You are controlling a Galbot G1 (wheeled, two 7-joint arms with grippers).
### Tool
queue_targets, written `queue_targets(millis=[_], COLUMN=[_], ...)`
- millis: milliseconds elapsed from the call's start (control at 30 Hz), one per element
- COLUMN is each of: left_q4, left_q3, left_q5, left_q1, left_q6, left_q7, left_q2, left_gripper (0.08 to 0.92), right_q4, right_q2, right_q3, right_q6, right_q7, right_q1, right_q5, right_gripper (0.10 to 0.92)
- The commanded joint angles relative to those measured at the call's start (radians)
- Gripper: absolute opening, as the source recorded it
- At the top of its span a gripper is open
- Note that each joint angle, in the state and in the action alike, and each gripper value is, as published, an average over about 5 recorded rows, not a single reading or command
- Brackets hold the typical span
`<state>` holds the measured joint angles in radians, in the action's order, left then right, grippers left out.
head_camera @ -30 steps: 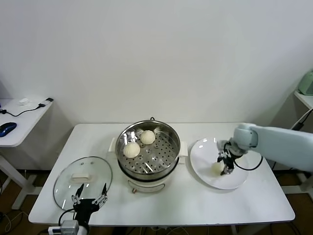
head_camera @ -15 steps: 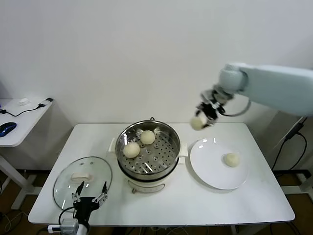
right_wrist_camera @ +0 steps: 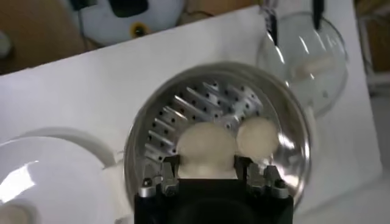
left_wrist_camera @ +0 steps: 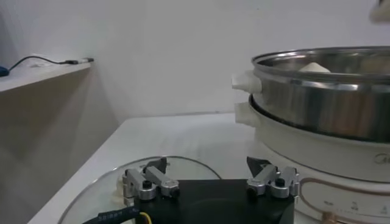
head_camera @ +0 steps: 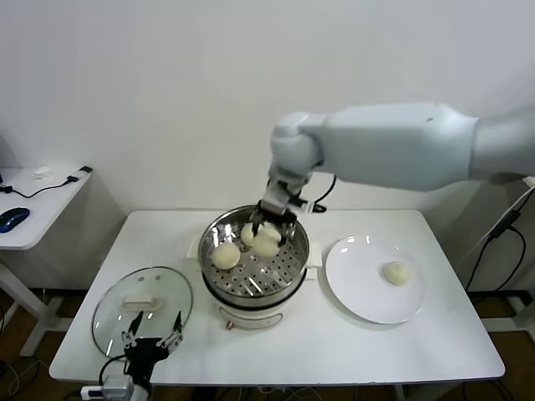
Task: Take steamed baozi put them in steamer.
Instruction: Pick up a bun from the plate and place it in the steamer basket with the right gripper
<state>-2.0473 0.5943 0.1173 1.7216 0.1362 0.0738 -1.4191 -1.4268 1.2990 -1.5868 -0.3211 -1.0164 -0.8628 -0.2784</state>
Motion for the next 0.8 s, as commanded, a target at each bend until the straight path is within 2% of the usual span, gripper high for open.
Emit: queue_targets(millis=[33,533,633,800], left_q4=[0.001,0.004,0.004,-0.001], left_q3=[0.002,0.001,0.001,0.003], left_q5=[0.000,0.002,0.003,0.002], left_q1=[0.004,0.004,0.003,0.006], left_q6=[-0.001,-0.004,-0.003,-0.003], left_q7=[0.001,0.001,0.001,0.001], left_q2=[-0.001,0.001,0.002,0.004], left_gripper=[0.823,0.823,0.823,0.823], right_q4=[0.015,0.112,0.110,0.097], right_q2=[0.094,0.112,0.105,0.064], right_q3=[0.019,0.032,0.037,0.059], right_q6=[-0.130,-0.128,-0.137,-0.148], right_q7=[0.039,0.068,0.066,0.041], right_q1=[0.170,0.236,0.218,0.150], right_q5=[0.189,0.245,0.222,0.133], right_gripper=[0.611,0.614,0.657,0.785])
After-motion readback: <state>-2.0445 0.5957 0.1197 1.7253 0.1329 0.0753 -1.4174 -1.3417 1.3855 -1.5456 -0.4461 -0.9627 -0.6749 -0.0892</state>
